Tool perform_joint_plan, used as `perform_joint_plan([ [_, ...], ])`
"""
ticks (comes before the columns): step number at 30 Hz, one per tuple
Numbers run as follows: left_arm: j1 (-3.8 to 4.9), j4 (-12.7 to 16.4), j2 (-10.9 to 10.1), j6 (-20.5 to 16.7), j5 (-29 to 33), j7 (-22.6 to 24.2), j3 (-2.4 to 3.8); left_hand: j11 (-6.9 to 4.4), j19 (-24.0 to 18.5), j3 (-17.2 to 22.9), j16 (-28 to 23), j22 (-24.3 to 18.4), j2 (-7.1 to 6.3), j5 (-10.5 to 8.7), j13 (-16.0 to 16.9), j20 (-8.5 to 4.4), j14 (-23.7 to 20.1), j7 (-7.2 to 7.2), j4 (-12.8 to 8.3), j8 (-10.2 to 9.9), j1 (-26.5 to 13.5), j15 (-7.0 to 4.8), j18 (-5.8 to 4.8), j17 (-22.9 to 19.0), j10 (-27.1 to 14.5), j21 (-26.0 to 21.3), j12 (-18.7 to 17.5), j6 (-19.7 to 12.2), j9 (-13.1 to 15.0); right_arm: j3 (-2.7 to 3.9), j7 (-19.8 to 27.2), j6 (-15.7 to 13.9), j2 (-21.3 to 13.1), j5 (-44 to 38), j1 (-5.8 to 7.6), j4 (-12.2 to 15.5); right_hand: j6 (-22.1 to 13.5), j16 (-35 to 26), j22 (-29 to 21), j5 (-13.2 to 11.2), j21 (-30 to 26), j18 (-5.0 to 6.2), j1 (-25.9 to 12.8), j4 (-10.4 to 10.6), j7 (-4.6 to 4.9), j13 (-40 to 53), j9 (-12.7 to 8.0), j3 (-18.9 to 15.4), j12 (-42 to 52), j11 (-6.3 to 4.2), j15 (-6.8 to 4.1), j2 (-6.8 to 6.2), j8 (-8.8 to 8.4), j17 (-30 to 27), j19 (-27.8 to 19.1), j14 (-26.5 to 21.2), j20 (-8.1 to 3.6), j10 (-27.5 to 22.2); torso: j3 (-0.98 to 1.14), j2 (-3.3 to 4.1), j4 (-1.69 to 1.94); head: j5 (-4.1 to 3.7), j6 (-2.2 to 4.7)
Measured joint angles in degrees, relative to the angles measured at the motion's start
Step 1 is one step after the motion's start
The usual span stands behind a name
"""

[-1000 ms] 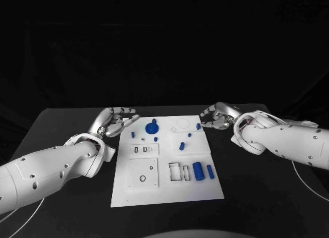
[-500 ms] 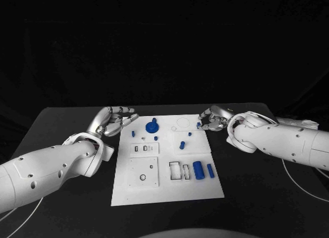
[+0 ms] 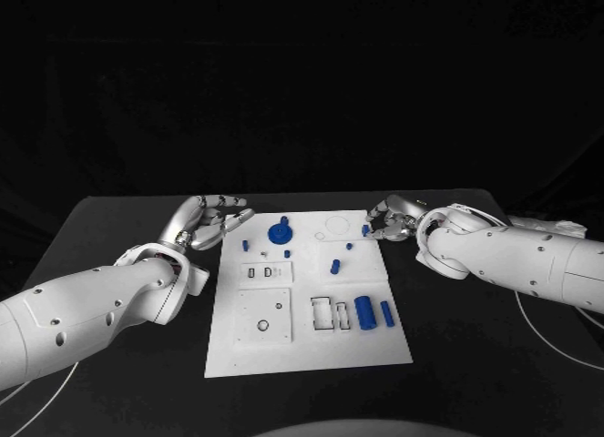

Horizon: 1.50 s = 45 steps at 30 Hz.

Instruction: Assemble the parts on the task board

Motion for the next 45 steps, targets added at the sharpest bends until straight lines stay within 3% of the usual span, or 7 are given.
perform_joint_plan([
  [2,0.0,0.02,-0.02,0.0,0.0,0.01,0.0,0.0,0.0,0.0,0.0,0.0,0.0,0.0,0.0,0.0,0.0,0.0,0.0,0.0,0.0,0.0,-0.01,0.0,0.0,0.0,0.0,0.0,0.0,0.0,-0.2,0.17,0.11,-0.11,0.0,-0.08,0.0,0.0,0.0,0.0,0.0,0.0,0.07,-0.11,0.0,0.0,0.0,0.11,0.0,-0.4,0.0,0.07,0.1,0.03,0.0,0.0,0.0,0.02,0.01,0.0,0.01,0.01,0.03],
  [28,0.0,0.22,-0.51,-0.02,0.0,0.03,0.0,0.0,0.0,0.0,0.0,0.0,0.24,0.0,0.0,0.0,0.0,0.0,0.0,0.0,0.24,0.0,0.0,0.04,0.0,0.0,0.0,0.0,0.0,0.0,-1.6,1.48,1.42,-0.62,-0.04,-0.96,0.19,0.0,-0.02,-0.53,0.0,0.0,0.96,-0.23,-0.19,-0.01,-0.06,0.57,0.0,-0.4,-0.41,0.99,0.28,0.03,-0.07,0.0,-0.35,0.02,0.0,0.03,0.01,0.64,0.16],
  [45,0.0,0.33,-0.5,-0.03,0.0,0.07,0.0,0.0,0.0,0.0,0.0,0.0,0.24,0.0,0.0,0.0,0.0,0.0,0.0,0.0,0.24,0.0,0.0,0.03,0.0,0.0,0.0,0.0,0.0,0.01,-2.08,2.46,1.79,-0.69,-0.05,-1.33,0.37,0.0,-0.02,-1.01,0.0,0.0,1.02,0.15,-0.36,0.04,-0.06,0.96,0.0,-0.4,-0.62,1.69,0.73,0.02,0.0,-0.21,-0.41,0.02,0.01,0.04,0.0,-0.36,0.12],
])
